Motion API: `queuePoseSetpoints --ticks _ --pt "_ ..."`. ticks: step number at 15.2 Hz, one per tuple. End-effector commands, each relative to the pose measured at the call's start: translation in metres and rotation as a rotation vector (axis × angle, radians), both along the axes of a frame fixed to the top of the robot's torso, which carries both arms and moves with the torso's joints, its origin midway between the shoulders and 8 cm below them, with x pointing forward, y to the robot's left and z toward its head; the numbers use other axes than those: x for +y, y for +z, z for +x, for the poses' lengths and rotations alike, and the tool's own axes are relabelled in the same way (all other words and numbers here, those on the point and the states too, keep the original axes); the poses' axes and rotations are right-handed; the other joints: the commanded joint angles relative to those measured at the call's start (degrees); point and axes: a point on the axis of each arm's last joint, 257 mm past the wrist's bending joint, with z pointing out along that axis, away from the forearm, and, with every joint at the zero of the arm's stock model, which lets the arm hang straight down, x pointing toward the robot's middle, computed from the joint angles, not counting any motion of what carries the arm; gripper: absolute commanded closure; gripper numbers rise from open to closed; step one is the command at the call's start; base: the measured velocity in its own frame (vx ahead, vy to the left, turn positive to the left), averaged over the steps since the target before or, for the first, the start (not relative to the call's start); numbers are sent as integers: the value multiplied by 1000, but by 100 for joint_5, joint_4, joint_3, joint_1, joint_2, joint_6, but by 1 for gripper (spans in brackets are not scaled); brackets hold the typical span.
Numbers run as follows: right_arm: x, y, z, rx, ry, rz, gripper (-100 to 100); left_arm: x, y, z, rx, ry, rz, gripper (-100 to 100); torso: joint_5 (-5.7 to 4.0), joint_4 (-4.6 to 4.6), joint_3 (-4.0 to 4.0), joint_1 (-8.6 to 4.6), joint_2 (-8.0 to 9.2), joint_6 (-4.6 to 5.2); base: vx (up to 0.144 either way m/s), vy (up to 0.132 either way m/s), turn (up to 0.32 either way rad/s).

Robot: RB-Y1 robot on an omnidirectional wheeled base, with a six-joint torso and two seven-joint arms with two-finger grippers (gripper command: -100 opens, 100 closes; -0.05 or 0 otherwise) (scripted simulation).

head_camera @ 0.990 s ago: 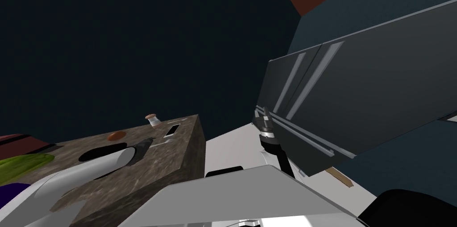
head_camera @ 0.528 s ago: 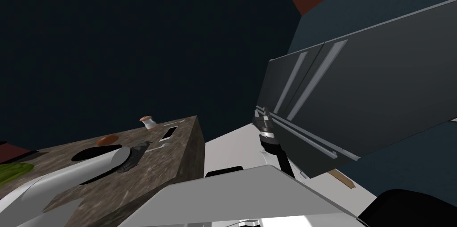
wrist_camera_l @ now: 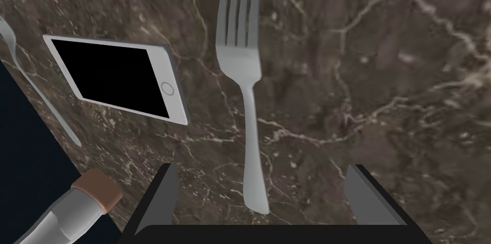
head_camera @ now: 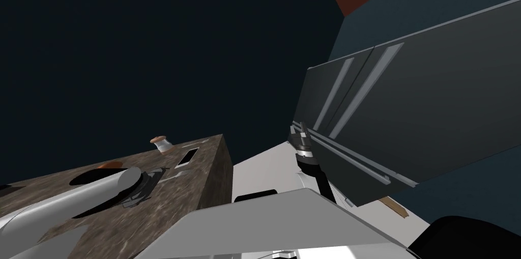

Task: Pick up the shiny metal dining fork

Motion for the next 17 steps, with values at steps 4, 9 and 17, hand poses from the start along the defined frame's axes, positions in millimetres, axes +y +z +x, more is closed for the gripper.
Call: queuePoseSetpoints --ticks 4,9,17 --pt "0 0 0 0 0 0 0 -4 -7 -14 50 15 -61 -100 0 1 1 0 2 0 64 17 -15" --pt "0 0 0 0 0 0 0 -6 -17 -13 57 21 -75 -100 1 4 10 0 19 0 28 19 -9" --pt "0 0 0 0 0 0 0 -7 -24 -11 55 23 -75 100 3 6 17 -1 30 4 -7 13 -4"
